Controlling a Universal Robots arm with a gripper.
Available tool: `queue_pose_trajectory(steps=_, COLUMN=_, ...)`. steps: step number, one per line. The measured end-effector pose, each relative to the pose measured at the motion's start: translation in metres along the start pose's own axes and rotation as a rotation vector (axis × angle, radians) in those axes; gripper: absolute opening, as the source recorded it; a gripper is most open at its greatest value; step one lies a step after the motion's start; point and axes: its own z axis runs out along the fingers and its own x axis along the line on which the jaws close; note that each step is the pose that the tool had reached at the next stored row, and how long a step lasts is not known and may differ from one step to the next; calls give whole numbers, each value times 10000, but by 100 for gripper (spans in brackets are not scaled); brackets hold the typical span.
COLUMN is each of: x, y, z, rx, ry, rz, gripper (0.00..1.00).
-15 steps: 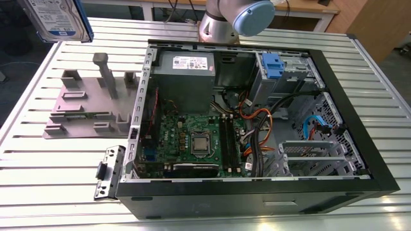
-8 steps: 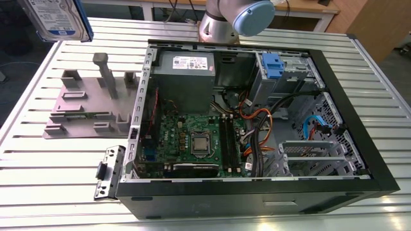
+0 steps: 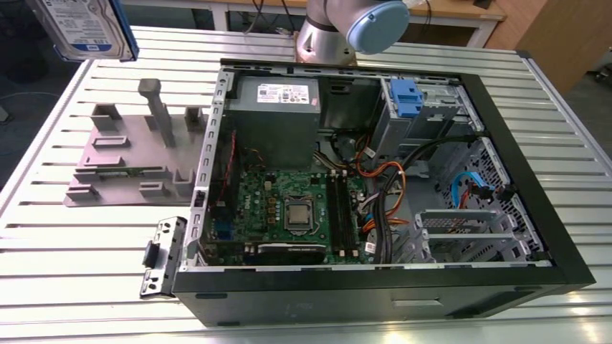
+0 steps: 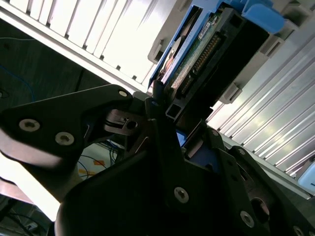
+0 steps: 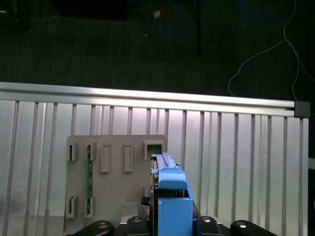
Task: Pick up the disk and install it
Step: 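Pick up the disk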
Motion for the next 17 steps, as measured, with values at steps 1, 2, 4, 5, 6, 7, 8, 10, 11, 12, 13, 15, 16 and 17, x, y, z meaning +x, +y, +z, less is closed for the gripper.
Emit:
queue_pose_trajectory(steps=1, x=0, y=0, z=-3, rx=0, ry=0, rz=0, gripper=36)
queue_pose_trajectory(steps=2, x=0, y=0, z=-5, rx=0, ry=0, rz=0, gripper=36)
queue_pose_trajectory(steps=4, x=-1, y=0, z=-10, rx=0, ry=0, rz=0, gripper=36)
queue_pose_trajectory(steps=5, x=-1, y=1, z=-13, rx=-1, ry=1, rz=0, gripper=36)
queue_pose_trajectory(steps=6, x=-1, y=1, z=-15, rx=0, ry=0, rz=0, gripper=36)
queue_pose_trajectory(steps=7, x=-2, y=1, z=-18, rx=0, ry=0, rz=0, gripper=36)
queue_pose_trajectory(steps=8, x=-2, y=1, z=-21, rx=0, ry=0, rz=0, gripper=36)
queue_pose_trajectory(steps=10, x=-2, y=1, z=-26, rx=1, ry=0, rz=0, gripper=36)
queue_pose_trajectory(steps=11, x=-2, y=1, z=-28, rx=1, ry=0, rz=0, gripper=36)
queue_pose_trajectory(steps=12, x=-3, y=1, z=-31, rx=-1, ry=0, rz=0, gripper=36)
queue_pose_trajectory(steps=13, x=-3, y=1, z=-33, rx=0, ry=0, rz=0, gripper=36)
queue_pose_trajectory(steps=15, x=-3, y=1, z=-38, rx=0, ry=0, rz=0, gripper=36)
queue_pose_trajectory(steps=16, x=-3, y=2, z=-41, rx=0, ry=0, rz=0, gripper=36)
queue_pose_trajectory(steps=17, x=-4, y=2, z=-43, rx=0, ry=0, rz=0, gripper=36)
